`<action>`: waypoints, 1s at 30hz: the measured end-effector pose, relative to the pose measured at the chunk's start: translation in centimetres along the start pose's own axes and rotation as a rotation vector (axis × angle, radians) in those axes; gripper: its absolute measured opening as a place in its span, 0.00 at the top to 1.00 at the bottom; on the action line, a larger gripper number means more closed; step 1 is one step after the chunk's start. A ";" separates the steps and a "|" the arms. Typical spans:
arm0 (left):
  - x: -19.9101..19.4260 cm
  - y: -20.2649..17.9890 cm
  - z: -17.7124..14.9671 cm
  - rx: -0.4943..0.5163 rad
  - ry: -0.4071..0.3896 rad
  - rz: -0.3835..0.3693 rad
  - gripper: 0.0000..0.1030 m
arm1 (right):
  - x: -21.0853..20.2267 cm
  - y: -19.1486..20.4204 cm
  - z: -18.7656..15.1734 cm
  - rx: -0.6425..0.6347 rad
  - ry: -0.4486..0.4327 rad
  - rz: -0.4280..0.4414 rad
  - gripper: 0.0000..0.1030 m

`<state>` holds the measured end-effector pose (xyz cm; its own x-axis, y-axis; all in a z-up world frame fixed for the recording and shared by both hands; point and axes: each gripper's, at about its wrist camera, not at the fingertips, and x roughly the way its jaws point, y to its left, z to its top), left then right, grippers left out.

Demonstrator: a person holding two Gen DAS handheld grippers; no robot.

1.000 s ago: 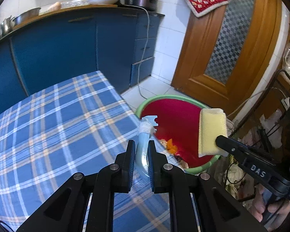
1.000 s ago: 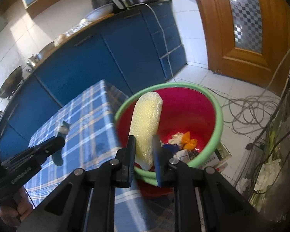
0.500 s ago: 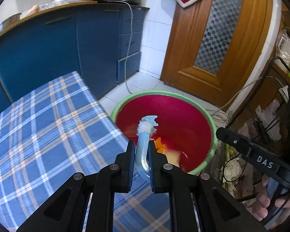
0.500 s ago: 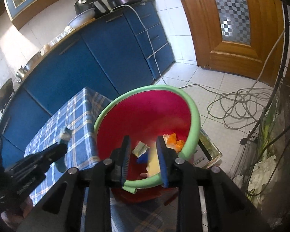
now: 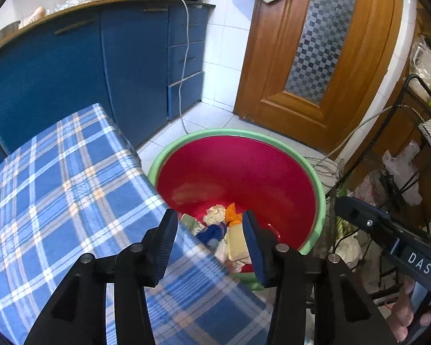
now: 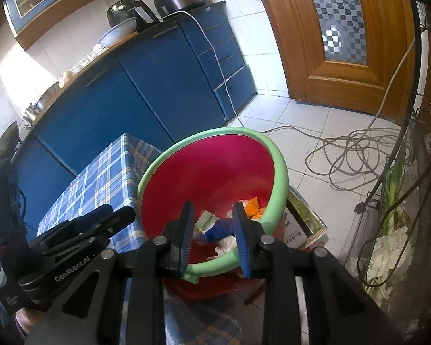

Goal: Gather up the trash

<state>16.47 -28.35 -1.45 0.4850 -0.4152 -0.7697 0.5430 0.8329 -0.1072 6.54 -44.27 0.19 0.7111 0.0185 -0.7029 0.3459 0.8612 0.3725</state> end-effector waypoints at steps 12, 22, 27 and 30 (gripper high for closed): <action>-6.3 3.5 -3.1 -0.097 -0.033 0.085 0.52 | -3.3 3.9 -1.9 -0.082 -0.029 0.060 0.61; -12.9 7.4 -7.3 -0.202 -0.080 0.180 0.46 | -5.9 8.6 -4.8 -0.166 -0.040 0.122 0.48; -16.1 8.8 -9.4 -0.249 -0.113 0.228 0.42 | -6.6 10.7 -6.5 -0.203 -0.033 0.149 0.40; -17.7 9.4 -10.7 -0.274 -0.128 0.269 0.34 | -7.1 12.0 -7.6 -0.233 -0.033 0.153 0.33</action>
<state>5.65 -9.30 4.43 0.6759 -0.1974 -0.7100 0.1911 0.9774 -0.0899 0.95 -30.21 5.01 0.7651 0.1440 -0.6276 0.0856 0.9433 0.3207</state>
